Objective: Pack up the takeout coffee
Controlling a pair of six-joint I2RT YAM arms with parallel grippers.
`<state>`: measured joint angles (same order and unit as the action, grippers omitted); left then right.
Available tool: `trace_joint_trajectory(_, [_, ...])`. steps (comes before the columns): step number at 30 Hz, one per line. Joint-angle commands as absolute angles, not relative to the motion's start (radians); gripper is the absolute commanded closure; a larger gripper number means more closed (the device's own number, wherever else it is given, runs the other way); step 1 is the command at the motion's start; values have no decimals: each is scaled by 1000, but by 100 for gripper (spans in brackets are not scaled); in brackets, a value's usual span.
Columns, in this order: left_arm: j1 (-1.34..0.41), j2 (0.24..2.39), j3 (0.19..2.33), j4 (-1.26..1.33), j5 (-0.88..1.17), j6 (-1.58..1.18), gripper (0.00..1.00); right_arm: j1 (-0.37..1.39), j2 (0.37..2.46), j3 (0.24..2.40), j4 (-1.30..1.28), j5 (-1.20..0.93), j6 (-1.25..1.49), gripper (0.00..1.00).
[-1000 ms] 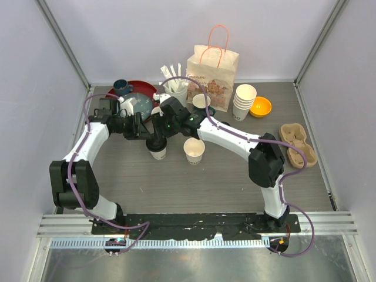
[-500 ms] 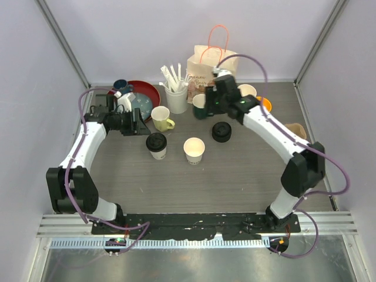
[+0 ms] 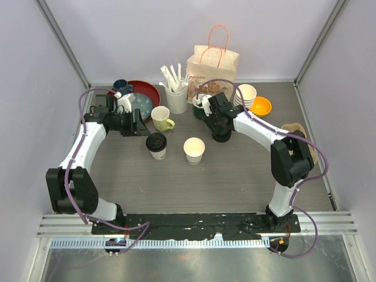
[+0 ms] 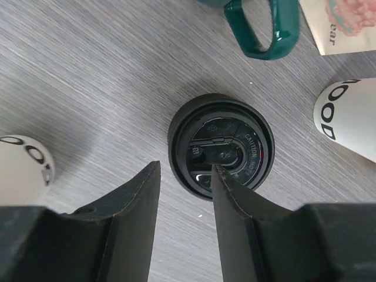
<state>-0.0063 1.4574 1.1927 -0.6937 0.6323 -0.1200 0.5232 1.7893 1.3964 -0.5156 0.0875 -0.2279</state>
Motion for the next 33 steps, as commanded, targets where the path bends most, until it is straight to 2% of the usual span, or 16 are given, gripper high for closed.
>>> trace_joint_trajectory(1, [-5,1419,1210,-698,638,-101,44,518,1828,1440,-480,101,-344,55])
trace_joint_trajectory(5, [-5,1427,1210,-699,641,-97,44,518,1874,1448,-486,107,-367,56])
trace_joint_trajectory(11, [-5,1453,1218,-713,660,-100,44,520,1924,1471,-495,135,-379,67])
trace_joint_trajectory(17, [-5,1460,1219,-716,663,-94,44,518,1911,1460,-488,118,-377,79])
trace_joint_trajectory(23, [-5,1471,1226,-727,667,-89,44,517,1888,1479,-506,129,-338,99])
trace_joint_trajectory(33, [-5,1467,1230,-730,669,-86,44,500,1778,1511,-529,112,-192,99])
